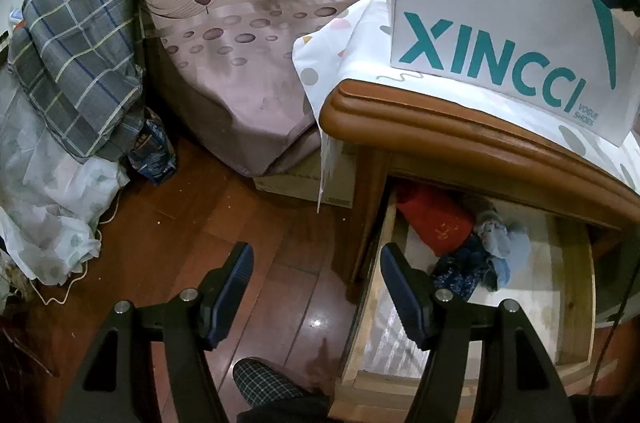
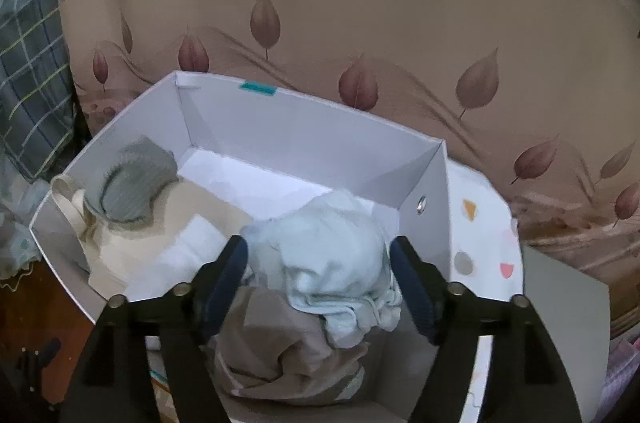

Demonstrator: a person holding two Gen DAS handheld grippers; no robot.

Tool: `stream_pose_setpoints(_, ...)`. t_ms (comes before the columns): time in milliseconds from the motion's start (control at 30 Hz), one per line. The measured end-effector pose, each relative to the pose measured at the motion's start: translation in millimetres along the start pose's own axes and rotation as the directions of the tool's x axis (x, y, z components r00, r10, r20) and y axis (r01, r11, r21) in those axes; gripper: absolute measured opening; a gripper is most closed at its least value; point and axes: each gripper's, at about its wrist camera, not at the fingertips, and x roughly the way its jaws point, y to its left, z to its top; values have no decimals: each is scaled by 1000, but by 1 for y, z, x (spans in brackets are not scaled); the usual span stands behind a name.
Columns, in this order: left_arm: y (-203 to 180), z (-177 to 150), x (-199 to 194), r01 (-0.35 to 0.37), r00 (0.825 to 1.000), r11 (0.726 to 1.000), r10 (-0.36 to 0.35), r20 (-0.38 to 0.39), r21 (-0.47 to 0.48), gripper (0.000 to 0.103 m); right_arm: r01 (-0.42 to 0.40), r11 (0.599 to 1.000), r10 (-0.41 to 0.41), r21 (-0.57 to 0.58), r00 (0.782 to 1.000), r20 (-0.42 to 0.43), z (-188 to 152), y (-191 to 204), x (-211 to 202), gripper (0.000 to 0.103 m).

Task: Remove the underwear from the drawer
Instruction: 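Open the right gripper to drop the light blue cloth into the box, then move the right gripper into the drawer toward the light blue sock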

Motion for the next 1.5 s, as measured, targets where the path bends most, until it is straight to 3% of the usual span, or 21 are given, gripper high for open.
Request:
stream_pose_setpoints(267,11,0,1,-4,1000,998,4,-1,-59,68,-24,997,33,-73,991,127,-9,10,-62,78)
stream_pose_setpoints(433,33,2,1,-17,1000,986,15,-12,-167,68,-46,969,88,-241,982,167,-66,32,-104,78)
stream_pose_setpoints(567,46,2,2,-30,999,975,26,-23,-220,68,-90,917,147,-388,982,120,-124,52,-106,78)
stream_pose_setpoints(733,50,2,3,-32,999,971,24,-35,-238,68,-220,834,235,-506,971,-34,-192,75,-72,74)
stream_pose_setpoints(867,49,4,4,-40,999,972,31,-41,-230,68,-281,813,246,-510,960,-137,-222,81,-21,69)
stream_pose_setpoints(1000,49,5,6,-42,998,973,32,-48,-228,68,-295,791,231,-536,955,-186,-240,82,23,69)
stream_pose_setpoints(1033,50,5,6,-40,998,972,29,-49,-232,68,-294,785,223,-545,955,-194,-244,82,33,68)
stream_pose_setpoints(1067,51,5,6,-38,998,971,27,-50,-235,68,-288,773,222,-565,958,-183,-250,84,36,61)
stream_pose_setpoints(1267,56,5,10,-31,997,966,13,-71,-255,68,-261,645,179,-718,965,-190,-286,103,64,62)
stream_pose_setpoints(1500,48,4,13,-37,996,977,18,-93,-211,68,-224,632,173,-742,974,-146,-295,103,95,66)
